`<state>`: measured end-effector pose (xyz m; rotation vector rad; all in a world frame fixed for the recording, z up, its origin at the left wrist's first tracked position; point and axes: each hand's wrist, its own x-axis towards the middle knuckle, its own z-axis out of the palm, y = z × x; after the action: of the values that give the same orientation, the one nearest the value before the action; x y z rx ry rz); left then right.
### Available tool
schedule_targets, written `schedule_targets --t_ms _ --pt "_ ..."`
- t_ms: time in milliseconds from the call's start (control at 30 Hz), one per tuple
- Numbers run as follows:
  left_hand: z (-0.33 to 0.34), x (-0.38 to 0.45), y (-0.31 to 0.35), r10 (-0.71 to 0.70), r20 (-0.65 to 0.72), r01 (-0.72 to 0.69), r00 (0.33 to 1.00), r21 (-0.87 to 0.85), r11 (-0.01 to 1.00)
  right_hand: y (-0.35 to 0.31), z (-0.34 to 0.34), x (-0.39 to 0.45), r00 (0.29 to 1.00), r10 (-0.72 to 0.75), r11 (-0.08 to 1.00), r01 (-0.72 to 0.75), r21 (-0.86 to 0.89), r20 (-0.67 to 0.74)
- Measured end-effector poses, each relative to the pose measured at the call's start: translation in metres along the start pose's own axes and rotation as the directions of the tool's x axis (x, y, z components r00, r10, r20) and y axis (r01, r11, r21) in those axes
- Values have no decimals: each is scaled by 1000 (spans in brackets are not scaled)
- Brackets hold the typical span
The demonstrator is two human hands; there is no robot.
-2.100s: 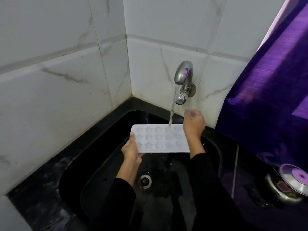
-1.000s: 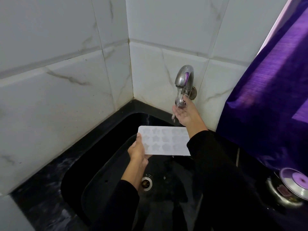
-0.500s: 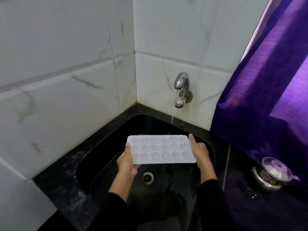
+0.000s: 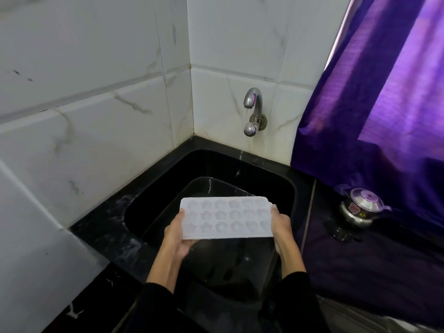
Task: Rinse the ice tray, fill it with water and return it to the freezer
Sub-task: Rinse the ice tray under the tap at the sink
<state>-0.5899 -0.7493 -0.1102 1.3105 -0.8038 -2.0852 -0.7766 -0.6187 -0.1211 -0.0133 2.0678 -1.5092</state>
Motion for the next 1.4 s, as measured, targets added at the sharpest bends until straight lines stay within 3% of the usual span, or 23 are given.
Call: schedule_targets --t_ms 267,433,533,600,667,733,933,1400 --pt "-14 -21 -11 -43 35 35 998 204 978 20 -11 -27 1000 -4 999 3 -52 -29" --pt "-16 -24 -17 11 5 -12 1000 229 973 19 -19 -36 1000 -12 990 14 -139 11" --pt "-14 -24 -21 52 -11 -48 999 235 971 11 -26 -38 968 -247 922 218 -319 -52" --pt "-13 -23 -25 68 -23 -61 997 238 969 4 -29 -37 904 -425 813 360 -457 -44" --pt "-12 -24 -29 72 -34 -62 997 233 970 -6 -29 -35 870 -491 658 394 -642 32" --pt "-11 -23 -32 68 -46 -56 997 223 973 -12 -26 -32 871 -479 543 390 -744 107" --pt "-4 -20 -35 69 -57 -56 996 204 977 -13 -21 -28 903 -369 354 356 -865 220" --pt "2 -19 -39 62 -108 -41 992 188 981 -18 -27 -13 896 -346 245 374 -895 279"
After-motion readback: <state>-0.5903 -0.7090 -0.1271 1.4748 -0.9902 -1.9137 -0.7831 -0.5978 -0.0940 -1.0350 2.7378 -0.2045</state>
